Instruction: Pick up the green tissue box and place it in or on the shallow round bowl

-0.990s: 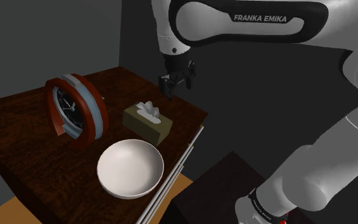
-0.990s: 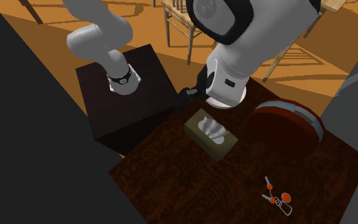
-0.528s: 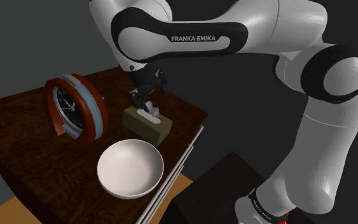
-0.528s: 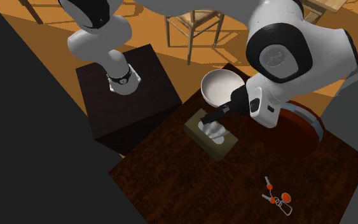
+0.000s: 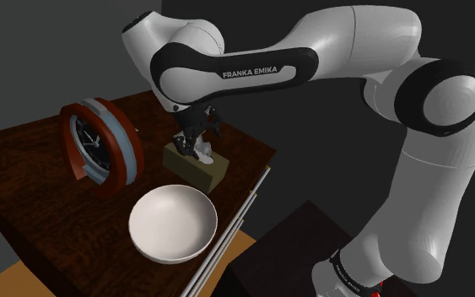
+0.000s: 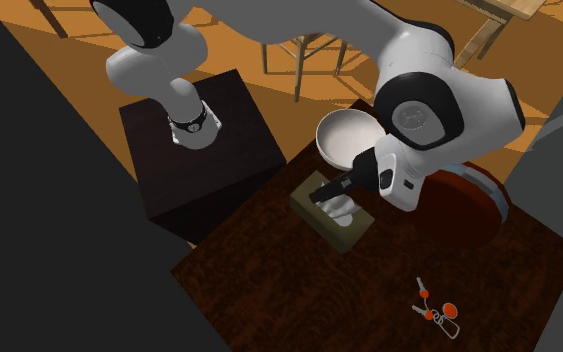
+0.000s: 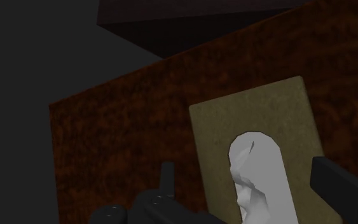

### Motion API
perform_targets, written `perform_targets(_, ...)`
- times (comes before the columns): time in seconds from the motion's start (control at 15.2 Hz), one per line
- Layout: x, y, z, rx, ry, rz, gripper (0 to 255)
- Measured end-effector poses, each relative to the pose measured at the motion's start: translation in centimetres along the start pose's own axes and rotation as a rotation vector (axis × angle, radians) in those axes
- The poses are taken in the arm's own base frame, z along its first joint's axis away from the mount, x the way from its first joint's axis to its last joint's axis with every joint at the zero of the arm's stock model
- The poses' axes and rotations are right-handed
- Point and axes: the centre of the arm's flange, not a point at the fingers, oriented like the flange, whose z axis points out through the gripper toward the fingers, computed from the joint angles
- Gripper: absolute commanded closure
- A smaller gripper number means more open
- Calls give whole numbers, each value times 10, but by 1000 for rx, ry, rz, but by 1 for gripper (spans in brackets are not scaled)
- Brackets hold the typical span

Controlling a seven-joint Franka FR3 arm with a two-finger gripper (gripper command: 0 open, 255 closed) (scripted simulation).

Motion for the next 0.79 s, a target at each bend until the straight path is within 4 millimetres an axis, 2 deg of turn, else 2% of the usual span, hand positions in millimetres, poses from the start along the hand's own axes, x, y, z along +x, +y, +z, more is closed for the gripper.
perform_targets(0.46, 0, 0, 4, 0, 0, 0, 0)
perform_targets(0.53, 0, 0, 4, 0, 0, 0, 255)
perform_targets(0.79, -1, 2, 3, -2, 1, 2, 255)
